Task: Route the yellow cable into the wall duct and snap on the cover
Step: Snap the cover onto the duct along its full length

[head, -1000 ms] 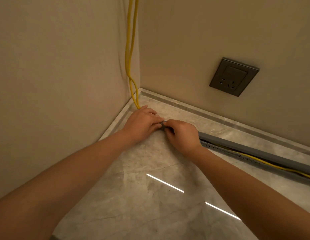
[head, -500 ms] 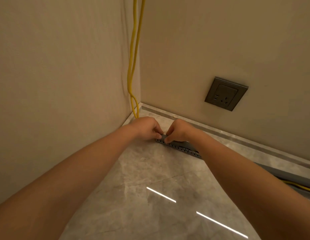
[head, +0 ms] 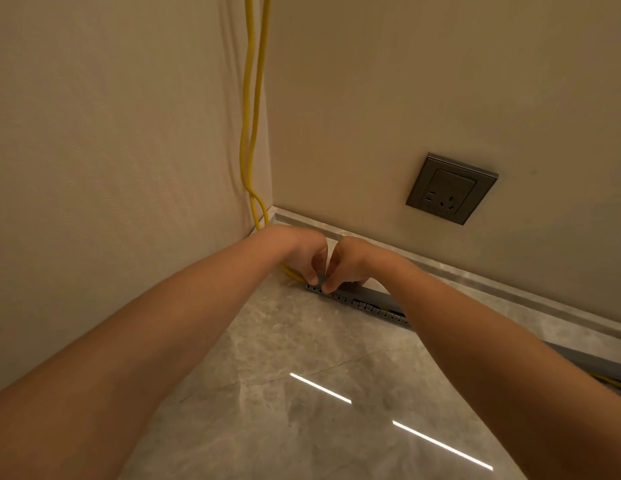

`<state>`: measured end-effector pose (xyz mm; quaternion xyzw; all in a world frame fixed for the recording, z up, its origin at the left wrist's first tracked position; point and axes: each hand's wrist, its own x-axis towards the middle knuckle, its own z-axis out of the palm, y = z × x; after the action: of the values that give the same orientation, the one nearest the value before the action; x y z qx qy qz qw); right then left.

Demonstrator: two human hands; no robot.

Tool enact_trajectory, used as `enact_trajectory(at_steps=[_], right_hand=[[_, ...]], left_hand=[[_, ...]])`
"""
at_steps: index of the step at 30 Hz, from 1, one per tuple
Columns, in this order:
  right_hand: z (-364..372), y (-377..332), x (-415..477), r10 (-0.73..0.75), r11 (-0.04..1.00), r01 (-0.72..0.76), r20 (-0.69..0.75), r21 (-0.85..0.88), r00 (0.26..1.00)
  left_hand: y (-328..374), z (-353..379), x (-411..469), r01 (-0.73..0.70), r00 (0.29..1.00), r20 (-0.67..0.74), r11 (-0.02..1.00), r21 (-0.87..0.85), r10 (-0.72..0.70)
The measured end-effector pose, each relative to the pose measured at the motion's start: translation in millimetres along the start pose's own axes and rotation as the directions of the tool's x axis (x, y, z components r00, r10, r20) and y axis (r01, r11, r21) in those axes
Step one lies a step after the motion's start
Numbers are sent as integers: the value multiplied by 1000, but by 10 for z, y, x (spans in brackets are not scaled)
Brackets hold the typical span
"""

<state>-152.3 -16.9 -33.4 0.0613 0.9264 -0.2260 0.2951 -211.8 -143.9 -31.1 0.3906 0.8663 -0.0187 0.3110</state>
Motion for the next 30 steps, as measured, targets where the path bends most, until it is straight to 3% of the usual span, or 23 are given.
enact_trajectory(at_steps=[10, 15, 19, 24, 30], right_hand=[[109, 153, -138, -125, 991, 118, -153, -57, 980], [141, 276, -341, -110, 949, 63, -137, -308, 984], [164, 311, -446, -125, 909, 56, -143, -413, 982], [214, 337, -496, -160, 902, 62, -196, -428, 967], [317, 315, -509, -193, 846, 39, -237, -531, 952]], left_hand=[[115, -56, -21, 16, 1000, 19, 989, 150, -19], [209, -40, -89, 45, 999, -8, 975, 219, -44], [260, -16, -177, 41, 999, -37, 962, 270, -32], [416, 311, -232, -31, 980, -187, 982, 187, 67], [526, 658, -236, 12, 891, -450, 987, 161, 63]])
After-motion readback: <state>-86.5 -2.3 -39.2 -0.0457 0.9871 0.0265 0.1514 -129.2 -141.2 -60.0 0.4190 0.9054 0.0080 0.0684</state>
